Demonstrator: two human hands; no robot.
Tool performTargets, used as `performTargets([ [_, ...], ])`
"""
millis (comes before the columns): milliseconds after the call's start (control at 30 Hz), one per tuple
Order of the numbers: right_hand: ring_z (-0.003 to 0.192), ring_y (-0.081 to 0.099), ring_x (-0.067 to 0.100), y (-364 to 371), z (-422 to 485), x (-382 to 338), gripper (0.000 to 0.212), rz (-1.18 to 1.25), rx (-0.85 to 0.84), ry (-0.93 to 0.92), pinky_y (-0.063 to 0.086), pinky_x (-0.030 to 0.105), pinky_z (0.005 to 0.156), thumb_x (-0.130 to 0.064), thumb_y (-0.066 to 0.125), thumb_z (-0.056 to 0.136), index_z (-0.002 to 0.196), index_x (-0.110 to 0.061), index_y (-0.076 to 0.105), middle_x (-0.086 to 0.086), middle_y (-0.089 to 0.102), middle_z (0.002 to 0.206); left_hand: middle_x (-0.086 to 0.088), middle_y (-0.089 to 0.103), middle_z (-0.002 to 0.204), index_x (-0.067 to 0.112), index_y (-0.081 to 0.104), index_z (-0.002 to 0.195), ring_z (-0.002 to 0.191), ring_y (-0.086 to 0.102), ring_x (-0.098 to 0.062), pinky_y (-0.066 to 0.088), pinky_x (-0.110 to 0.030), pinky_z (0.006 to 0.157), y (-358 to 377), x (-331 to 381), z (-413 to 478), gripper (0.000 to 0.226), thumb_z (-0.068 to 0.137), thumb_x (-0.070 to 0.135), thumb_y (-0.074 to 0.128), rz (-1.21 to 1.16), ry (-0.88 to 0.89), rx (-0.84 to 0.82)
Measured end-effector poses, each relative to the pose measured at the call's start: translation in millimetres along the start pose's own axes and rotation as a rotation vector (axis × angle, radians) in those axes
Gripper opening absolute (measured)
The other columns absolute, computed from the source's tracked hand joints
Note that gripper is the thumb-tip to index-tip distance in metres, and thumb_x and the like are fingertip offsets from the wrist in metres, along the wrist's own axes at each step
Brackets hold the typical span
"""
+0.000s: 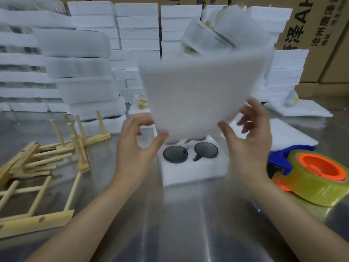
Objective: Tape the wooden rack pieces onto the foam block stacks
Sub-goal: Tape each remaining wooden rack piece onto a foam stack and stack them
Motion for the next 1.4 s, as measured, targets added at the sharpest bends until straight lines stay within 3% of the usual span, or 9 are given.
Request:
performTargets([
  [100,0.088,0.057,0.002,5,-4,-17,0.029,0.016,-0.056,-0.206,0.042,0.021,0.082,-0.001,0.056,0.078,0.097,-0.022,0.062,-0.002,0.058,0.093,0.009,0.059,0.098,0.018,0.060,0.090,0.090,0.052,0.001,0.037,-0.009,0.078,-3,26,-4,0.030,0.077,-0.008,0.062,0.122,0.326,0.032],
  [300,0.119,0.056,0.026,28,-13,66,0.054,-0.133,-0.385,0.442,0.041,0.028,0.104,0.012,0.039,0.093,0.142,-0.009,0.040,0.011,0.050,0.134,0.001,0.040,0.148,0.011,0.040,0.144,0.136,0.035,-0.009,0.018,-0.005,0.107,25,-61,-16,0.054,0.093,-0.006,0.046,0.311,-0.288,-0.286],
  [467,0.087,0.062,0.015,26,-17,91,0.023,0.064,-0.277,0.836,0.042,0.023,0.062,-0.017,0.043,0.098,0.117,-0.019,0.055,0.002,0.063,0.103,0.037,0.063,0.092,0.046,0.067,0.086,0.097,0.054,0.013,0.038,-0.008,0.084,37,-66,-32,0.040,0.101,0.023,0.038,-0.053,-0.622,-0.214],
  [633,0.120,0.045,0.008,48,-27,80,0.045,-0.293,-0.626,0.496,0.029,0.018,0.091,-0.027,0.061,0.090,0.134,-0.030,0.049,-0.009,0.044,0.130,0.021,0.065,0.099,0.025,0.069,0.079,0.092,0.052,0.020,0.033,0.000,0.084,37,-54,-34,0.027,0.092,0.024,0.045,-0.078,-0.572,-0.166],
  [767,0.140,0.018,0.004,56,-33,71,0.046,-0.411,-0.724,0.307,0.017,0.003,0.099,-0.016,0.049,0.095,0.136,-0.037,0.050,-0.013,0.010,0.159,0.001,0.064,0.093,0.020,0.058,0.080,0.101,0.060,-0.019,0.046,-0.039,0.097,30,-72,-37,0.019,0.095,0.019,0.046,-0.152,-0.724,-0.074],
  [833,0.144,0.007,0.001,63,-36,60,0.041,-0.442,-0.789,0.145,0.010,0.019,0.116,-0.026,0.050,0.098,0.139,-0.032,0.048,-0.014,0.016,0.158,0.006,0.060,0.097,0.025,0.055,0.086,0.103,0.059,-0.017,0.044,-0.043,0.100,31,-79,-41,0.016,0.097,0.020,0.044,-0.148,-0.768,-0.088],
  [1000,0.111,0.053,0.009,57,-25,46,0.032,-0.501,-0.747,0.107,0.042,0.028,0.094,-0.047,0.062,0.084,0.109,-0.027,0.060,-0.013,0.056,0.120,0.006,0.056,0.099,0.024,0.054,0.101,0.088,0.057,-0.007,0.048,-0.029,0.083,28,-88,-45,0.013,0.099,0.023,0.040,-0.215,-0.840,-0.032],
  [1267,0.109,0.060,0.018,54,-17,19,0.025,-0.561,-0.923,-0.132,0.030,-0.002,0.086,-0.004,0.054,0.095,0.115,-0.007,0.069,0.003,0.067,0.117,0.003,0.060,0.114,0.027,0.057,0.101,0.098,0.058,-0.010,0.044,-0.032,0.097,45,-85,-51,0.020,0.098,0.034,0.039,-0.353,-0.934,-0.149],
  [1400,0.106,0.058,0.019,44,-13,26,0.042,-0.536,-0.931,0.004,0.041,0.014,0.088,0.014,0.043,0.085,0.090,-0.020,0.066,-0.005,0.064,0.111,0.010,0.061,0.123,0.026,0.051,0.121,0.112,0.057,-0.006,0.041,-0.032,0.102,56,-75,-56,0.028,0.098,0.039,0.043,-0.323,-0.887,-0.319],
])
Point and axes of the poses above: each hand's wrist, its own z-axis towards the middle knuckle, its own y-axis out of the palm, x = y × z, the point moved 9 cm from there along z, towards the middle knuckle
